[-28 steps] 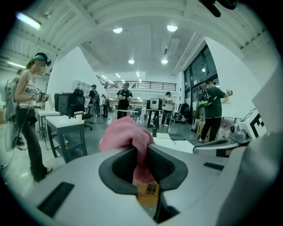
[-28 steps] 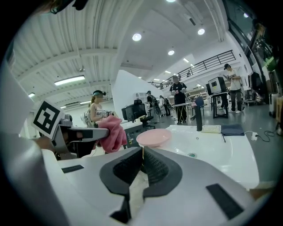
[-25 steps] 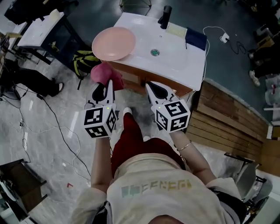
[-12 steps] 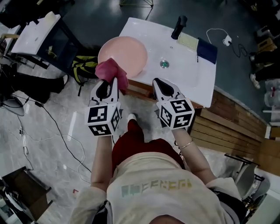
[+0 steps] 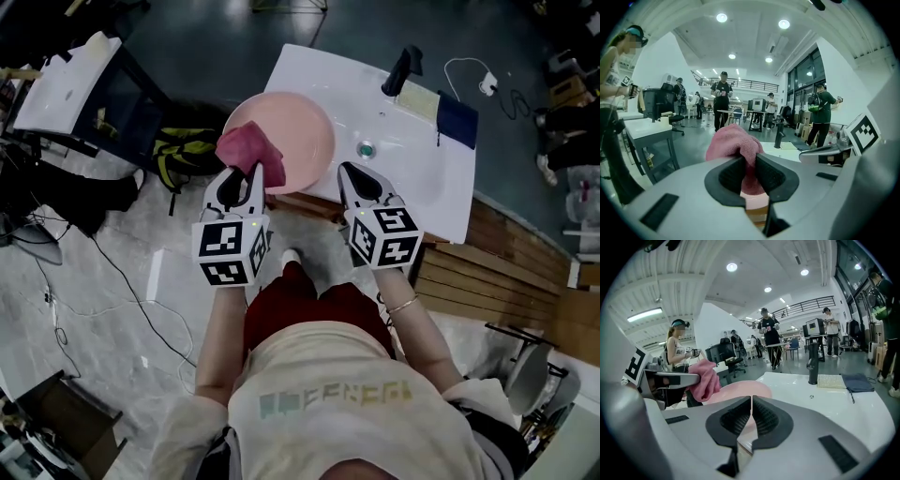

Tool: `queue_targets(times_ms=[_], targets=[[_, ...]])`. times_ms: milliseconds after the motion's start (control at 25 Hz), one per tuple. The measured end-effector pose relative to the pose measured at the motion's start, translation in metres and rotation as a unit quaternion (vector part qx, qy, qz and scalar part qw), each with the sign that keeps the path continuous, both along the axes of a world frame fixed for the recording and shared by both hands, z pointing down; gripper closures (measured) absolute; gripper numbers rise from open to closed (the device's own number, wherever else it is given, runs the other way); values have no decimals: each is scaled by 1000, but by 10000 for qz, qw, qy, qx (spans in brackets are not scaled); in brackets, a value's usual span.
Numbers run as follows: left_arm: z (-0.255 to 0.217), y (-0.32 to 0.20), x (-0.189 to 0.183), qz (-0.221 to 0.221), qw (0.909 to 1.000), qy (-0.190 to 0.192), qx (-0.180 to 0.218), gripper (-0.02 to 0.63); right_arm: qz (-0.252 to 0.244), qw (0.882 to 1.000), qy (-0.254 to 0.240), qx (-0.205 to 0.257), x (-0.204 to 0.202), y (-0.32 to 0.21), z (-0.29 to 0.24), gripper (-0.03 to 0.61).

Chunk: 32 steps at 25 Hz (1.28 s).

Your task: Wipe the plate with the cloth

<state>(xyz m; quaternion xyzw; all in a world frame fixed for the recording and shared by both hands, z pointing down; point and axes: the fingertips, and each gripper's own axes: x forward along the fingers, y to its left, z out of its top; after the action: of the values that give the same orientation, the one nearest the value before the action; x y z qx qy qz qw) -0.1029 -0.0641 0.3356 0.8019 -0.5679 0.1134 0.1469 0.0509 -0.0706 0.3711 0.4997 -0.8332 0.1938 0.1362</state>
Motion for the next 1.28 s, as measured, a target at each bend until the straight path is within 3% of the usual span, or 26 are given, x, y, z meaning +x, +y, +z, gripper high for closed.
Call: queue_targets(times_ms=[760, 1200, 1280], targets=[[18, -56, 0, 100, 9996, -141, -201, 546, 148, 9988, 357, -295, 6, -58, 26, 538], [26, -110, 14, 200, 9990, -134, -379, 545, -31, 9957, 398, -831, 7, -107, 50, 534], [32, -118, 16, 212, 9987, -123, -443, 546, -104, 9947, 345, -964, 5, -111, 58, 495]])
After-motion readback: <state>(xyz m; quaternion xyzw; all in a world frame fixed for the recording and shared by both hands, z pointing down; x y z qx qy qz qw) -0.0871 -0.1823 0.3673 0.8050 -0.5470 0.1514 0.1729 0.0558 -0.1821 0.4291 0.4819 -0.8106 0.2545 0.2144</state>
